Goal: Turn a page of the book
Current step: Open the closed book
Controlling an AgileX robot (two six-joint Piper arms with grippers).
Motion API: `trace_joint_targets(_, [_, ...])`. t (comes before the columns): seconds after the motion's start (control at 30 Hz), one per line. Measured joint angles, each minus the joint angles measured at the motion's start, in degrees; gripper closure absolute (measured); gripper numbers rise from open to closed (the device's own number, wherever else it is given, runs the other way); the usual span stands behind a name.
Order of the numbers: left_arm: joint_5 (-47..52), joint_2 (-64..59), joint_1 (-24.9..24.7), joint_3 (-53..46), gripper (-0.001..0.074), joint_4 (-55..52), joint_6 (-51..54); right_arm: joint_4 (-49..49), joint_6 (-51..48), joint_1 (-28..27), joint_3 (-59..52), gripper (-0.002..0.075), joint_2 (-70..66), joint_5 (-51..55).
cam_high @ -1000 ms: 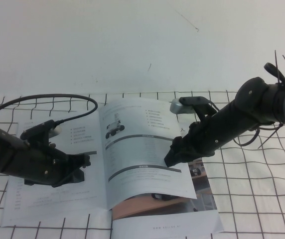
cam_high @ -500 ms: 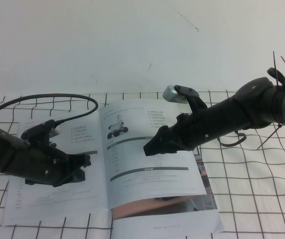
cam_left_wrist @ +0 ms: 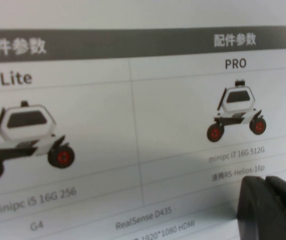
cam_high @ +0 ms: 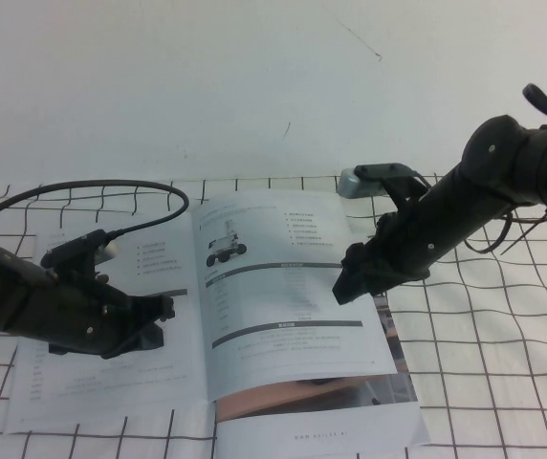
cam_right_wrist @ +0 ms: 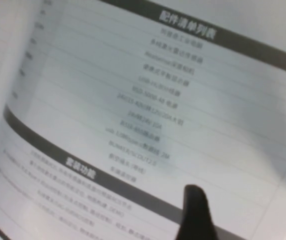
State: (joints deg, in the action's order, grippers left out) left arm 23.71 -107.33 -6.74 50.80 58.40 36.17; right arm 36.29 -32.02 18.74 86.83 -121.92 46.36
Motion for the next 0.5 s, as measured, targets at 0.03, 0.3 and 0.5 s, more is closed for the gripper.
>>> trace_joint_targets(0.03, [0.00,0.00,0.00,0.00,0.0737,0.00,0.00,0.11,0.01,0.00,0.00,0.0270,-0.56,0.16])
trace_joint_targets(0.3, [0.00,-0.04,0.00,0.00,0.0737,0.42,0.00,3.65,-1.44,0.00,0.11,0.0270,-3.41,1.51])
trace_joint_targets(0.5, [0.00,-0.13,0.00,0.00,0.0737,0.82,0.27,12.35,-5.86,0.00,0.11,0.0270,-4.04,1.72])
